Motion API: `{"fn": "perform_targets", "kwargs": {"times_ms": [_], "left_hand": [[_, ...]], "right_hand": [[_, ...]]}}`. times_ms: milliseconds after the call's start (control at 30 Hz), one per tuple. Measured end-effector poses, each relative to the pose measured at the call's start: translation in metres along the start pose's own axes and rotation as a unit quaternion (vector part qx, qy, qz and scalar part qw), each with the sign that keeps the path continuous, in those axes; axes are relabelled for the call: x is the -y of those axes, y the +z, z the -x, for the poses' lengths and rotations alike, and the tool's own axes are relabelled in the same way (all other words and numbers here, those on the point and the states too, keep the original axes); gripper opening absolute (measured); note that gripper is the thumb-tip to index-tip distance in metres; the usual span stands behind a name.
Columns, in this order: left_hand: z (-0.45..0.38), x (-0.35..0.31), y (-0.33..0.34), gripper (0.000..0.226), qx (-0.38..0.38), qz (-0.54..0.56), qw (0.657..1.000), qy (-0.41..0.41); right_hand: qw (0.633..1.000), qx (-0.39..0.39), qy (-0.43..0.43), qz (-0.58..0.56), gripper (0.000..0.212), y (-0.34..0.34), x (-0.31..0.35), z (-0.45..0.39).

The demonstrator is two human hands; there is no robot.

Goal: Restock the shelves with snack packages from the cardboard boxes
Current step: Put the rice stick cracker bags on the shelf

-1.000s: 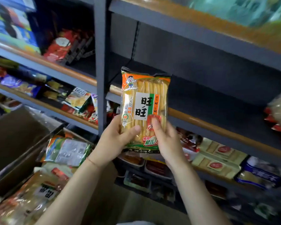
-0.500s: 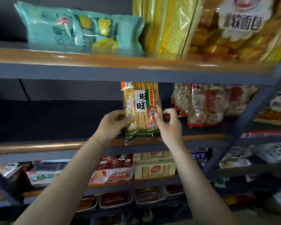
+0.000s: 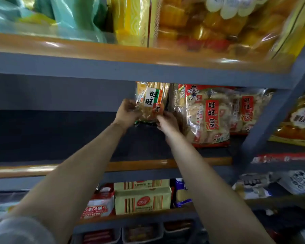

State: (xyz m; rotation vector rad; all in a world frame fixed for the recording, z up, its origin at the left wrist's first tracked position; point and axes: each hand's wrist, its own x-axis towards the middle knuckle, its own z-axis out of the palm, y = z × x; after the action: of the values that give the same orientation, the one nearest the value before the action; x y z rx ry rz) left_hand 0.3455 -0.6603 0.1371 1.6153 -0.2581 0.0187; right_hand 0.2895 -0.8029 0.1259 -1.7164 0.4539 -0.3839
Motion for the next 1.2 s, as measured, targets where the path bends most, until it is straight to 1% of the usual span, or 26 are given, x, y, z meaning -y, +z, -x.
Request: {"fn": "perform_targets", "kwargs": {"times_ms": [67,167,300,433,567,633,700,767,833,900,1000,1067,1133,1200], "left_hand": [[-0.012,0.002,0.006,0.022,0.011,-0.017,1.000,0.004],[-0.024,0.006,0.011,0.016,0.019,-0.040,0.999,0.007],[-0.026,0.012,0.013,0.029,0.027,-0.027,0.999,-0.002],[-0.019,0.011,0.013,0.036,0.056,-0.011,0.998,-0.005],[-0.014,0.007,0.014,0.039,0.068,-0.006,0.998,-0.015],[-0.013,0.005,0.016,0.046,0.075,-0.012,0.997,-0.022],[-0.009,0.001,0.016,0.050,0.080,-0.044,0.996,-0.024],[-0.009,0.001,0.015,0.053,0.075,-0.081,0.994,-0.027],[-0.008,0.002,0.012,0.062,0.076,-0.104,0.991,-0.030],[-0.003,0.000,0.011,0.067,0.094,-0.101,0.990,-0.036],[0.003,-0.005,0.016,0.056,0.115,-0.075,0.990,-0.022],[0.001,-0.004,0.021,0.065,0.124,-0.073,0.989,-0.021],[-0.001,-0.003,0.022,0.077,0.128,-0.101,0.986,-0.026],[0.001,-0.006,0.020,0.079,0.143,-0.114,0.983,-0.029]], "right_hand": [[1.000,-0.005,-0.003,-0.003,0.033,0.004,0.005,-0.008],[1.000,-0.019,-0.008,-0.018,0.039,0.005,0.013,-0.010],[0.999,-0.028,-0.023,-0.020,0.039,0.003,0.007,-0.019],[0.999,0.002,-0.053,-0.003,0.044,0.001,0.003,-0.017],[0.998,0.017,-0.051,0.019,0.052,-0.001,0.004,-0.016],[0.998,0.026,-0.048,0.033,0.057,-0.002,0.005,-0.016],[0.997,0.038,-0.046,0.053,0.060,-0.001,0.008,-0.016],[0.995,0.055,-0.048,0.073,0.062,0.002,0.009,-0.019],[0.993,0.066,-0.050,0.082,0.063,0.006,0.009,-0.018],[0.993,0.065,-0.050,0.079,0.063,0.009,0.007,-0.018],[0.995,0.048,-0.056,0.071,0.060,0.006,0.007,-0.017],[0.995,0.039,-0.066,0.062,0.058,0.003,0.009,-0.021],[0.995,0.041,-0.064,0.069,0.058,0.001,0.011,-0.024],[0.993,0.045,-0.064,0.086,0.054,-0.001,0.012,-0.023]]}}
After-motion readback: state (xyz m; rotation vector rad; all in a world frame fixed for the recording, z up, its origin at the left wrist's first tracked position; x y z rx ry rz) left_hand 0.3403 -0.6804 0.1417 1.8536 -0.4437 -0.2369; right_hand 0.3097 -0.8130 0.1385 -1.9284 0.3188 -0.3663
